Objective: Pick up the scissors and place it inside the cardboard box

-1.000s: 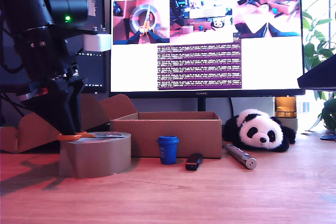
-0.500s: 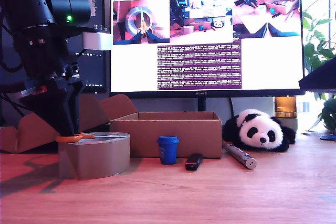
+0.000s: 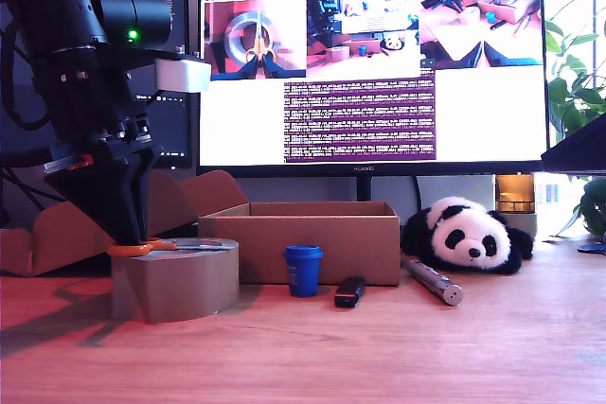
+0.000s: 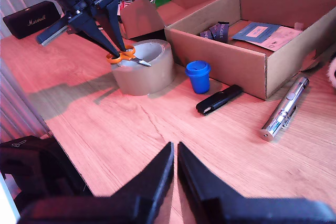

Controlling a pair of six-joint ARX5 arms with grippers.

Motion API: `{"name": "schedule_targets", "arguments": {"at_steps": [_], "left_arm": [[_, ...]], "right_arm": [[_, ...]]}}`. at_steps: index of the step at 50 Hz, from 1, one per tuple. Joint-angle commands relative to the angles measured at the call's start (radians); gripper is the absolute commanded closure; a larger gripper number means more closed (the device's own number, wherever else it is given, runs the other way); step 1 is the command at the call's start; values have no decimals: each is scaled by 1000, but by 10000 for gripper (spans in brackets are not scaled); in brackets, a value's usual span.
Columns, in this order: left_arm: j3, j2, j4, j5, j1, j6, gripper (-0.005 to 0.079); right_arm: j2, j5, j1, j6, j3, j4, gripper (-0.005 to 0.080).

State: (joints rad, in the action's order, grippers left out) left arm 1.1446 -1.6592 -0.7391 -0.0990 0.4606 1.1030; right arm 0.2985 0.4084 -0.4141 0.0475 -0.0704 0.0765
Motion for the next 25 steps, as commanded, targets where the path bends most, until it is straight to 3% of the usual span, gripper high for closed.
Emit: {"name": "schedule_targets", "arguments": {"at_steps": [1,25], "left_arm": [[-35,-60,-8,5,5,5,765],[-12,25,-21,11,5,6,765]], "right_arm": [[5,-1,2,-4,9,-4,763],[5,-1,2,-4,9,-5,763]]}}
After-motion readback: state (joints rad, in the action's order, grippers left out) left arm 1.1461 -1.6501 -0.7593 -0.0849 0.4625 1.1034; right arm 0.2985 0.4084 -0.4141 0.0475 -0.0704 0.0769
